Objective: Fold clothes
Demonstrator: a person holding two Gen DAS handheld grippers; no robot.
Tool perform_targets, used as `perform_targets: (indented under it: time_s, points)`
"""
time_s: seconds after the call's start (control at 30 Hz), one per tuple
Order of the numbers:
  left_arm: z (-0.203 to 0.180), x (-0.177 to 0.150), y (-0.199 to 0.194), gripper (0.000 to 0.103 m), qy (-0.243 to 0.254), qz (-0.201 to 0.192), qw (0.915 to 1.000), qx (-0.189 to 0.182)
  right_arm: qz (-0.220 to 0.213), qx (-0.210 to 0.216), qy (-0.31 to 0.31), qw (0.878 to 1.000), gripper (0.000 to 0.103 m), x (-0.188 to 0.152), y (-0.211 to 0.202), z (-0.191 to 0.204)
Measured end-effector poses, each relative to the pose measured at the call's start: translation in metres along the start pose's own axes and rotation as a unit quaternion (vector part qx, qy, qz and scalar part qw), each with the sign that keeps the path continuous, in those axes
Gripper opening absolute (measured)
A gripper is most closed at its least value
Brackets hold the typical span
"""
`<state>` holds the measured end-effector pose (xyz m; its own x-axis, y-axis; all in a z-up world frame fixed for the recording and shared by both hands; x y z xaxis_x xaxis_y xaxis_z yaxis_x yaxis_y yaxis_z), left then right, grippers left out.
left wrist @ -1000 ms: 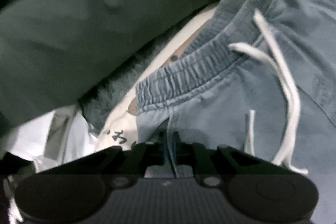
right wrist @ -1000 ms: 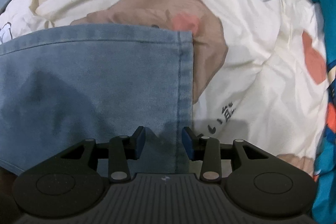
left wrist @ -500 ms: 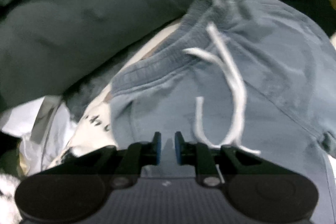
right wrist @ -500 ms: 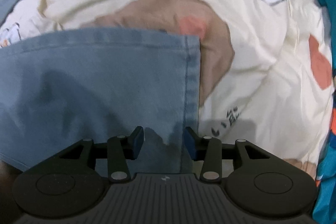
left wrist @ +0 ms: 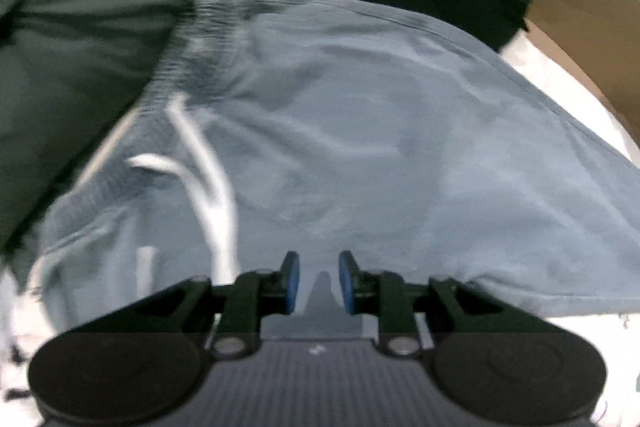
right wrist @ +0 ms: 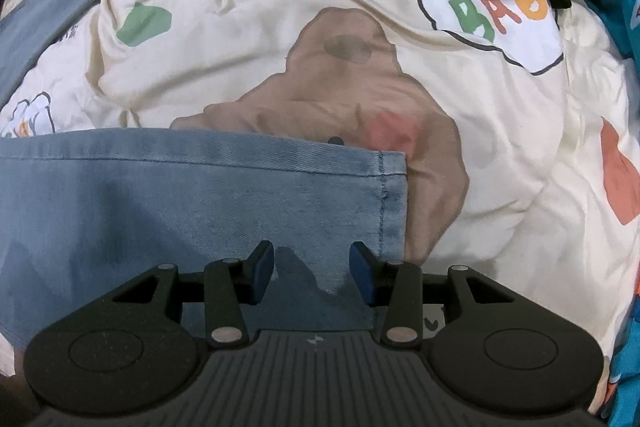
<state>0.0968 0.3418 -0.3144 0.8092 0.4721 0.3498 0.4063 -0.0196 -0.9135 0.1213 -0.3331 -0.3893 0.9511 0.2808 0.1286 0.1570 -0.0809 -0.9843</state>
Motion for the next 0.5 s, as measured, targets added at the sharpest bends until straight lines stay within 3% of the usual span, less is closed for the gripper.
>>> perform_targets:
  time_s: [0.13, 0.27, 0.5]
  points:
    - [-0.021, 0.007, 0.024, 0.022, -0.002, 0.004, 0.9999, -0.010, -0.005, 0.000, -0.008, 1.000, 0.049, 0.000, -0.003, 0.002]
    - [-0.028, 0.016, 0.043, 0.011, -0.007, 0.003, 0.9999, -0.011, -0.009, -0.002, -0.020, 1.000, 0.049, 0.001, -0.014, -0.004]
    - [-0.027, 0.032, 0.070, 0.011, -0.009, 0.014, 0.9998, 0.014, -0.021, -0.008, -0.035, 0.999, 0.049, 0.017, -0.016, 0.006]
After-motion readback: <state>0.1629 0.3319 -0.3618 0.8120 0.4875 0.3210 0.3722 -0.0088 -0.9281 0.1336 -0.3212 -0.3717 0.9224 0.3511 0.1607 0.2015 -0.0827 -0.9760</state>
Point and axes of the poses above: each gripper's, at about its wrist camera, not at the fingertips, and y roughly the way its jaws point, z to its left, x to its top, the point moved 1 cm from there along y, roughly the way its jaws point, and after that the axes turned 12 degrees about -x, right-handed, at the moved point
